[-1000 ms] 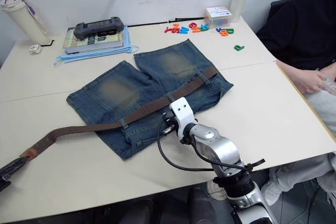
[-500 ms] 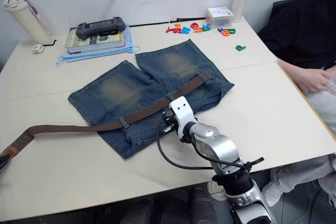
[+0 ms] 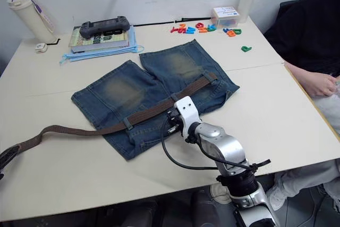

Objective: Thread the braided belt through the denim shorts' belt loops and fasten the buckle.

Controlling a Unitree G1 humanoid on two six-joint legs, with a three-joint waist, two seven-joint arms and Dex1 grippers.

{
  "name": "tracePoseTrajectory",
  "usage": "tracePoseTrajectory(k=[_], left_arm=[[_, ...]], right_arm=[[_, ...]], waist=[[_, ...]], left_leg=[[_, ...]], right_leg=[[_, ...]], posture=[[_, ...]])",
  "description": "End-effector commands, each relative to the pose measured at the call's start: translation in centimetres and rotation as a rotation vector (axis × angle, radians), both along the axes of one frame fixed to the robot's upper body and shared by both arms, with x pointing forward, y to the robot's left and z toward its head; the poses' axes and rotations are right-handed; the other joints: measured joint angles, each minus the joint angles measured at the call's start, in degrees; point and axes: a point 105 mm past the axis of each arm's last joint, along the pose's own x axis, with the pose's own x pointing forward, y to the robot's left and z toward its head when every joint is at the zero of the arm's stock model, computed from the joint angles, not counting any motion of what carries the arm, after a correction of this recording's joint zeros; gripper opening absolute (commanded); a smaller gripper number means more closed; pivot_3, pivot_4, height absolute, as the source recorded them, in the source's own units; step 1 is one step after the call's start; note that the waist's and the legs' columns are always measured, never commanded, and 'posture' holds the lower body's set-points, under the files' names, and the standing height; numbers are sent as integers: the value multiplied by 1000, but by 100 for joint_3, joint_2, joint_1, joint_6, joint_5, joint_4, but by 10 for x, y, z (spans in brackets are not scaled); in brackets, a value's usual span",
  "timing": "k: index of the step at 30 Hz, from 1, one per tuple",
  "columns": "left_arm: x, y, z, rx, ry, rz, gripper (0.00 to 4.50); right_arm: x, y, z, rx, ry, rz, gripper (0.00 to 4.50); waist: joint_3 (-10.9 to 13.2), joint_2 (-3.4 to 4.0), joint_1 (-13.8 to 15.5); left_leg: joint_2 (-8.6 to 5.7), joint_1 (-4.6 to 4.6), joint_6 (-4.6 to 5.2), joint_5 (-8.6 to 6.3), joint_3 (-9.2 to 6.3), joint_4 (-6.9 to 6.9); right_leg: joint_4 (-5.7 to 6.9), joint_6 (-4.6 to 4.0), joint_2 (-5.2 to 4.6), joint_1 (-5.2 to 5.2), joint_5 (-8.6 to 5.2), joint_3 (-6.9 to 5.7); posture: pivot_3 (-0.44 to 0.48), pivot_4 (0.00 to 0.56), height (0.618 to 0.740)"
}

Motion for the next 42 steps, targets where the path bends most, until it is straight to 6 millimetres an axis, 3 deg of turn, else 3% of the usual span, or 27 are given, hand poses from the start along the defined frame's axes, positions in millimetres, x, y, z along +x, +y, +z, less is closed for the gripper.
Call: tracePoseTrajectory(k=[1, 3, 6, 7, 11, 15, 17, 23, 29, 32, 35, 36, 39, 42], left_arm=[[0, -35, 37, -48, -104, -174, 3620], [1, -35, 41, -46, -108, -145, 3620], [2, -36, 44, -41, -116, -127, 3620], [2, -47, 47, -21, -122, -165, 3620], [-5, -129, 34, 263, -144, -471, 3620], [-6, -206, 15, 549, -255, -672, 3620], [4, -234, 15, 565, -319, -677, 3620], [36, -296, 5, 715, -451, -741, 3620], [56, -312, -24, 922, -436, -779, 3620], [63, -303, -39, 1072, -400, -789, 3620], [67, -299, -41, 1128, -399, -770, 3620], [68, -298, -40, 1143, -411, -772, 3367], [72, -296, -36, 1169, -441, -756, 2438], [73, -290, -34, 1210, -457, -762, 1102]], right_arm=[[-6, -12, 35, 79, -73, 14, 3530], [-8, -17, 42, 99, -76, 19, 4409], [-8, -25, 47, 111, -76, 10, 4464], [-6, -30, 49, 93, -92, -2, 4464], [3, -59, 56, -68, -227, -51, 4464], [8, -85, 49, -451, -456, 20, 4464], [7, -94, 37, -632, -518, 108, 4464], [20, -110, 19, -901, -615, 222, 4464], [43, -122, -2, -1133, -662, 293, 4464], [55, -121, -2, -1167, -687, 282, 4464], [59, -120, -4, -1182, -693, 287, 4464], [60, -122, -7, -1194, -683, 288, 4488], [59, -126, -12, -1198, -658, 292, 3624], [56, -124, -14, -1170, -644, 302, 2190]], waist=[[3, 0, -1], [8, 8, -10], [13, 17, -44], [15, 20, -42], [22, 29, 3], [23, 31, 125], [23, 32, 160], [28, 31, 131], [29, 30, 131], [24, 23, 148], [22, 20, 146], [21, 18, 146], [20, 18, 148], [20, 18, 148]], left_leg=[[0, -1, 0, -1, 4, -2], [1, 0, -1, -3, 12, -5], [11, 2, -6, -5, 23, -11], [13, 2, -7, -4, 26, -13], [7, 0, 5, -11, 44, -8], [0, -2, 15, -15, 53, -2], [-1, -2, 15, -15, 61, -3], [4, 6, 17, -10, 100, 13], [4, 13, 31, -2, 133, 28], [5, 10, 31, -2, 130, 43], [8, 11, 32, -3, 129, 53], [9, 13, 32, -3, 129, 57], [11, 22, 33, -4, 123, 65], [11, 22, 33, -4, 121, 75]], right_leg=[[-5, 2, -3, 0, 1, 2], [-10, 1, -3, -2, 1, 1], [-11, -3, 7, -11, -2, 2], [-10, -4, 7, -13, -2, 2], [-24, -2, -4, -8, -1, 2], [-64, 18, -6, 8, 10, 1], [-70, 21, -3, 9, 12, 1], [-55, 47, 15, 9, 28, -7], [-62, 58, 29, 13, 54, 16], [-61, 57, 50, 15, 58, 16], [-61, 55, 52, 22, 64, 18], [-62, 56, 53, 27, 65, 18], [-61, 54, 53, 43, 68, 15], [-61, 55, 55, 48, 74, 14]], posture=[[0, 150, 713], [0, 150, 713], [0, 150, 713], [0, 150, 713], [0, 150, 713], [0, 150, 713], [0, 150, 713], [0, 150, 713], [0, 150, 713], [0, 150, 713], [0, 150, 713], [0, 150, 713], [0, 150, 713], [0, 150, 713]])
